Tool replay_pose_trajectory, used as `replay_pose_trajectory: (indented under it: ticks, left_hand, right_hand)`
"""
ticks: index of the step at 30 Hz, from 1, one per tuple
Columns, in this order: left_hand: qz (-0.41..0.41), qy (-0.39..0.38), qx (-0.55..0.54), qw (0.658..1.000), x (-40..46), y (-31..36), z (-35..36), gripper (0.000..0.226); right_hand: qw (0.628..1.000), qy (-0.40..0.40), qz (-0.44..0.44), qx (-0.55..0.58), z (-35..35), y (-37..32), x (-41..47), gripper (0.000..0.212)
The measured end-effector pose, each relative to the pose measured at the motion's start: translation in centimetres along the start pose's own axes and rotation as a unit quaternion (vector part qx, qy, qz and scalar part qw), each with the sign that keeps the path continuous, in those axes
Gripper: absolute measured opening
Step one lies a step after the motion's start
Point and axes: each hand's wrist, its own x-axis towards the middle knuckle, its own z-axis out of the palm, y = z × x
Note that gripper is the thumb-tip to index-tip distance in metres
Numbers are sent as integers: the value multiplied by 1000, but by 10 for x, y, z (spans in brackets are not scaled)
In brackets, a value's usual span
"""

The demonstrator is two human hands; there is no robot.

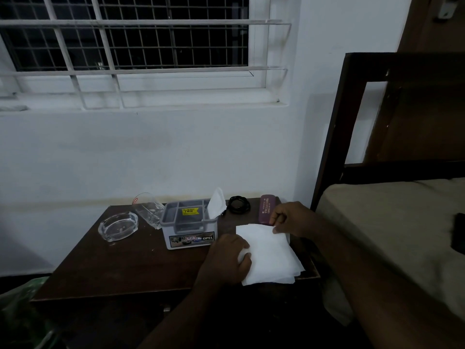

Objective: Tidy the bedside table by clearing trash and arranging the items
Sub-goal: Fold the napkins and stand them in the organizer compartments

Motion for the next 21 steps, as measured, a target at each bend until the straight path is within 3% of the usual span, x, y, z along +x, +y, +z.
replay_pose_trajectory:
  ticks: [4,8,14,21]
  left_hand:
    - [-4,-3,5,1000,-1,0,0,21]
    - [-16,-10,11,1000,2,1,-2,27]
    - [-55,19,-5,998,4,7,-6,60]
    - [-91,6,-2,996,1,5,-3,87]
  right_hand:
    - [1000,-9,-5,0,-2,-1,0,12]
    - [998,-68,-7,16,-10,-7,-5,12]
    - [985,-167,5,45,-24,-17,-23,12]
    - [965,-261,26,-1,-24,-27,-30,16]
